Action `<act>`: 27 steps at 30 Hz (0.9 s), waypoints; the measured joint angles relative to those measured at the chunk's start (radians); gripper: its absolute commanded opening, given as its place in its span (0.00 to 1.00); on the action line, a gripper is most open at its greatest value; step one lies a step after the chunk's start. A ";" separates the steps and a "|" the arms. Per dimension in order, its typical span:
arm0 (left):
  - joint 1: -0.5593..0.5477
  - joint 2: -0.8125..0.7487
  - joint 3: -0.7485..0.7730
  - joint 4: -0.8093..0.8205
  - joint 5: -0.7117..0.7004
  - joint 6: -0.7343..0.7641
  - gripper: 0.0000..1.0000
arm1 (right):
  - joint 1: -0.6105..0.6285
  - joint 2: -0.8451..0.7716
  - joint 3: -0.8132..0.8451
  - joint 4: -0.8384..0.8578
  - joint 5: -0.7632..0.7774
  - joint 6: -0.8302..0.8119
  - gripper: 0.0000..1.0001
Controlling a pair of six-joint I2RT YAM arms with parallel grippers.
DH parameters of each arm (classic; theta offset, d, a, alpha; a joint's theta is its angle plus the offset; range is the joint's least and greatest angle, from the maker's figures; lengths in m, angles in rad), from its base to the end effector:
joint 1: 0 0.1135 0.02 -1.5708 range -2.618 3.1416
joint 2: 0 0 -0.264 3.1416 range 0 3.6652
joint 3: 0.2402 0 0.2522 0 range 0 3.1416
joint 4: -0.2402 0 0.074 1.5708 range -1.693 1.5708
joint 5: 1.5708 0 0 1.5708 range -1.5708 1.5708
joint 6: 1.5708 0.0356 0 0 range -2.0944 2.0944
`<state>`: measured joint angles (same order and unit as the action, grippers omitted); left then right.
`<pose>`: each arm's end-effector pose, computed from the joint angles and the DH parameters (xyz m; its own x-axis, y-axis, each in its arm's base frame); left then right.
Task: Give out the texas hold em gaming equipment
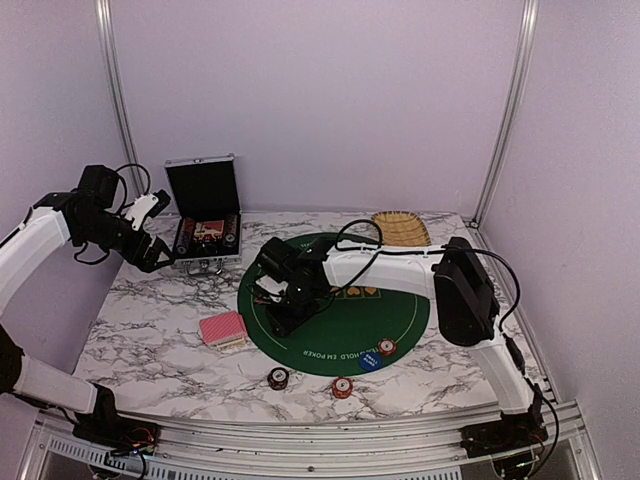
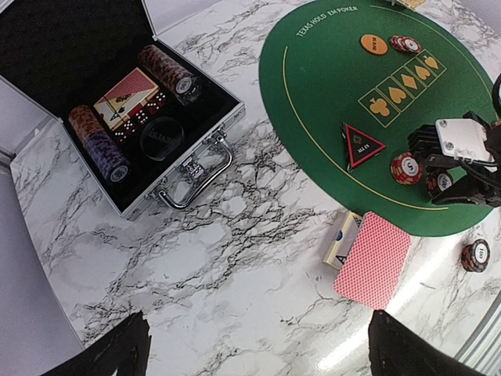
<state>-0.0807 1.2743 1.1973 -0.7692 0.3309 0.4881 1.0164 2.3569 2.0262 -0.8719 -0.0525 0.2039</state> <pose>0.2613 -0.0327 0.3263 -0.5228 0.4872 -0.6995 0.6069 0.7889 0.0960 0.2603 0.4239 0.1750 -0.6549 -0.6736 -0.3426 -0.7417 0.6597 0.1208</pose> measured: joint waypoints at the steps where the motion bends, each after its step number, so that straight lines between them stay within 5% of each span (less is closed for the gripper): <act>1: 0.000 0.000 0.000 0.000 0.000 0.002 0.99 | 0.000 0.009 -0.003 0.002 -0.003 0.000 0.26; 10: 0.000 0.000 0.000 0.000 -0.001 0.008 0.99 | 0.000 0.012 -0.046 0.029 -0.011 0.000 0.28; 19: 0.000 0.000 0.000 -0.001 -0.002 0.013 0.99 | -0.001 0.009 -0.056 0.043 -0.010 0.001 0.53; 27: 0.000 0.000 0.000 -0.001 -0.001 0.014 0.99 | -0.002 0.000 -0.068 0.058 -0.010 0.002 0.55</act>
<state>-0.0807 1.2743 1.1973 -0.7700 0.3302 0.5018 1.0149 2.3569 1.9587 -0.8139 -0.0624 0.2062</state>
